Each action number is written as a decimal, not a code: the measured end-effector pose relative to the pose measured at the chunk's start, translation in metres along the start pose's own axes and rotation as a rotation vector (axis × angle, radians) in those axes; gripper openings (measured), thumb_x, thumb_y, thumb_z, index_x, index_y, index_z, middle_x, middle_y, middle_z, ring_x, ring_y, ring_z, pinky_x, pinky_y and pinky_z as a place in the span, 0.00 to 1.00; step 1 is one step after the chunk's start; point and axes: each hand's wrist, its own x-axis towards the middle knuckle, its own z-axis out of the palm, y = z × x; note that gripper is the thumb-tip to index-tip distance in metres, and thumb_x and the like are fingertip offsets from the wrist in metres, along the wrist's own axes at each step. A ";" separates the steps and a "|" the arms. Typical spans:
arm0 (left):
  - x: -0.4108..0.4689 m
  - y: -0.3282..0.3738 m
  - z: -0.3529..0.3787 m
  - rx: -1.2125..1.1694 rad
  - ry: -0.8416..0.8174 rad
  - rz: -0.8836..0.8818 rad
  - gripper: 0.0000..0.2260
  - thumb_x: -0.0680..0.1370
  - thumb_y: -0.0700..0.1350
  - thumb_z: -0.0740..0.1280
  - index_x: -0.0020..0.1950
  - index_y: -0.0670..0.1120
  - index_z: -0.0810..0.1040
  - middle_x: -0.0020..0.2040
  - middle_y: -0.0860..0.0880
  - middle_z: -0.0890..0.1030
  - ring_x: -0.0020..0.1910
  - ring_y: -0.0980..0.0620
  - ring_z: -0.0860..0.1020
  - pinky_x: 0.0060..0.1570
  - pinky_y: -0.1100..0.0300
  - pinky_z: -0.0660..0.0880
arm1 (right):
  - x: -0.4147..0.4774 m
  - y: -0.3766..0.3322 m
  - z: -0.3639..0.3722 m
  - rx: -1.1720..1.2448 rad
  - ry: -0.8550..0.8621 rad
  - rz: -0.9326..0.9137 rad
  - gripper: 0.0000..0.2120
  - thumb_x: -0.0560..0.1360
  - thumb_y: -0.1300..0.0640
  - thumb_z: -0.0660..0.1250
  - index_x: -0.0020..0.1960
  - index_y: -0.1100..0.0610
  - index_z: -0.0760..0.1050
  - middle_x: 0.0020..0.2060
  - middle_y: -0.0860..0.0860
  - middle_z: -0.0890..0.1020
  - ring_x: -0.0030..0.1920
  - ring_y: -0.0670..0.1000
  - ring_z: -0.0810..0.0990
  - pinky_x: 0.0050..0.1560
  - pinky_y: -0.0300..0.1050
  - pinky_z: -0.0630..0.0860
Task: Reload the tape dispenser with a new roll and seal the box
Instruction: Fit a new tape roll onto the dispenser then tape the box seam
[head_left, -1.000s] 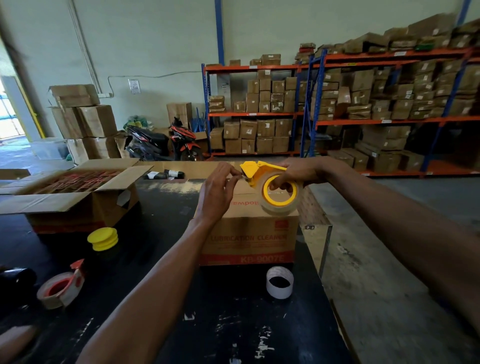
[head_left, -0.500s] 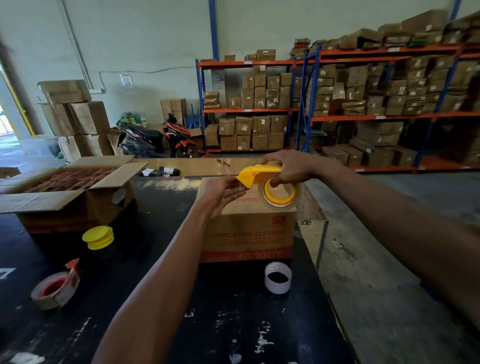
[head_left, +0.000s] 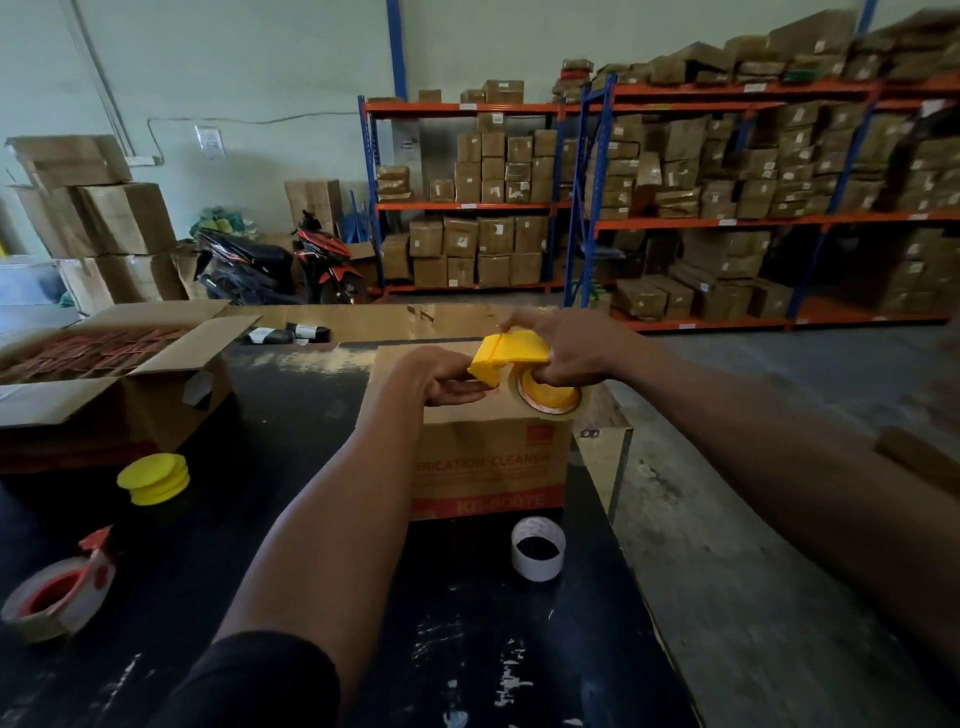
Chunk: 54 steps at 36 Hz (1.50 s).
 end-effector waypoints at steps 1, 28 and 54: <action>0.007 0.000 0.003 0.069 0.017 0.045 0.06 0.82 0.38 0.66 0.47 0.41 0.80 0.45 0.43 0.83 0.42 0.51 0.82 0.53 0.58 0.81 | -0.001 0.002 0.004 -0.042 -0.008 0.019 0.33 0.74 0.42 0.68 0.75 0.39 0.59 0.51 0.52 0.82 0.41 0.51 0.75 0.38 0.45 0.68; 0.167 -0.016 0.032 1.138 -0.179 0.665 0.04 0.80 0.37 0.67 0.50 0.43 0.80 0.52 0.39 0.83 0.51 0.40 0.81 0.50 0.53 0.74 | 0.008 -0.016 0.066 0.186 -0.248 0.503 0.20 0.70 0.39 0.68 0.47 0.56 0.77 0.44 0.55 0.80 0.45 0.56 0.78 0.40 0.48 0.74; 0.167 -0.055 0.004 1.361 -0.268 0.643 0.21 0.86 0.47 0.55 0.80 0.55 0.66 0.81 0.45 0.65 0.82 0.37 0.57 0.80 0.39 0.53 | 0.031 -0.022 0.026 0.221 -0.509 0.497 0.15 0.77 0.49 0.68 0.53 0.60 0.71 0.40 0.55 0.75 0.34 0.51 0.75 0.31 0.43 0.74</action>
